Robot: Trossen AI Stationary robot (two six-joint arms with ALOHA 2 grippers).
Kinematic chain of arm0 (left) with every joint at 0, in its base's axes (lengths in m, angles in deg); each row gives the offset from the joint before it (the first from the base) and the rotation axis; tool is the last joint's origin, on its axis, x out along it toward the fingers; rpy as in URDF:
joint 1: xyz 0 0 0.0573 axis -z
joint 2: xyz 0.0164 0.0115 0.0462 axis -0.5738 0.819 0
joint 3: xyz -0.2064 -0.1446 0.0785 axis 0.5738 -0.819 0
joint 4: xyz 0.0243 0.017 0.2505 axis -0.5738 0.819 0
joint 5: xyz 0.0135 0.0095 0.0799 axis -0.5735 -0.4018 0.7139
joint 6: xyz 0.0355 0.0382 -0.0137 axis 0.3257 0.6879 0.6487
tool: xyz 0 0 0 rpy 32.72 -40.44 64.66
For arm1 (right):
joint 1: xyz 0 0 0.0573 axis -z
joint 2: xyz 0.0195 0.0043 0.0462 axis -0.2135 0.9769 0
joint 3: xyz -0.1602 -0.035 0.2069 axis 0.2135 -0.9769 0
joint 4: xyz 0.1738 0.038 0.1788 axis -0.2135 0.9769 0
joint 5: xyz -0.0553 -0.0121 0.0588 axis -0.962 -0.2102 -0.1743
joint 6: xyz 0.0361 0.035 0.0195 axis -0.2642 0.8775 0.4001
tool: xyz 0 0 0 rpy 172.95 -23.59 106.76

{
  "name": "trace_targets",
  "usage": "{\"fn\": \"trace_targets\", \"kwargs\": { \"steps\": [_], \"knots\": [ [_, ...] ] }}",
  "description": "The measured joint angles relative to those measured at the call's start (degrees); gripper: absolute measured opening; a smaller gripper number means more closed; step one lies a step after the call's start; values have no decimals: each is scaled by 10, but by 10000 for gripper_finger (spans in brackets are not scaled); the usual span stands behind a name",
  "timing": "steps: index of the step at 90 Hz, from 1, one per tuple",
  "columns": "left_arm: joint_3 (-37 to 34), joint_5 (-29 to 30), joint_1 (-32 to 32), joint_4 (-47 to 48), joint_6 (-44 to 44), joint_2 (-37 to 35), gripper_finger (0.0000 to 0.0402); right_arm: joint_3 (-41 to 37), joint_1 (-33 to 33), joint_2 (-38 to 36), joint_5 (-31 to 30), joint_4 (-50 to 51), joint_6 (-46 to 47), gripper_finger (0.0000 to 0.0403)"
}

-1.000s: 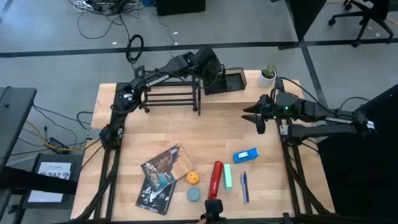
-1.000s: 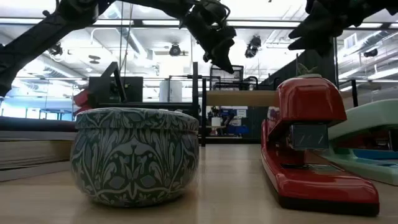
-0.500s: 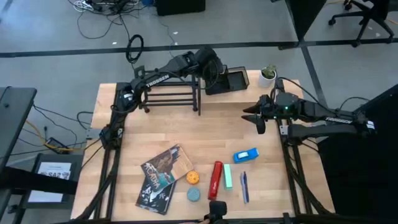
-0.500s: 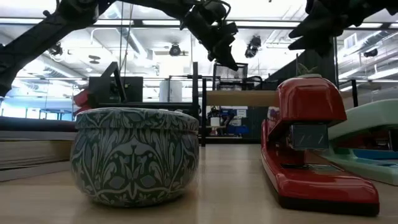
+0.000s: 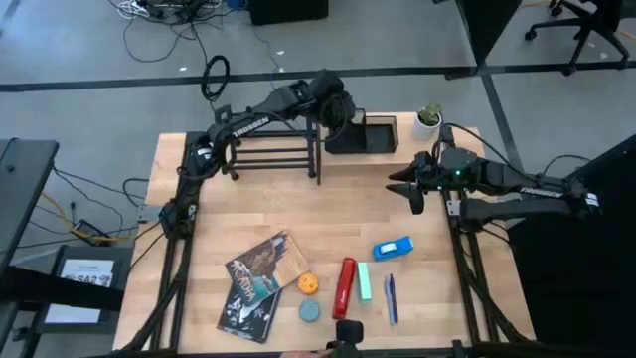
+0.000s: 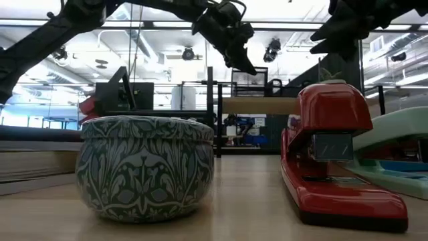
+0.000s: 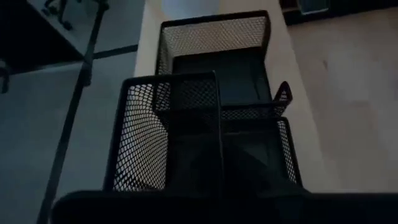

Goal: Stock shelves
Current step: Put the pen holder on the shelf

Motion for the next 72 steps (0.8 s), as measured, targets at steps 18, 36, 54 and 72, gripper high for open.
{"fn": "trace_targets", "kwargs": {
  "steps": [18,36,54,72],
  "knots": [
    [0,2,-1,0,-2,0,0,0,0,0,0,0,0,148],
    [0,10,0,-1,-18,0,0,0,0,0,0,0,0,148],
    [0,11,0,-2,-32,0,6,0,0,0,0,0,0,148],
    [0,12,2,-4,-34,0,46,0,0,0,0,0,0,148]
  ]
}}
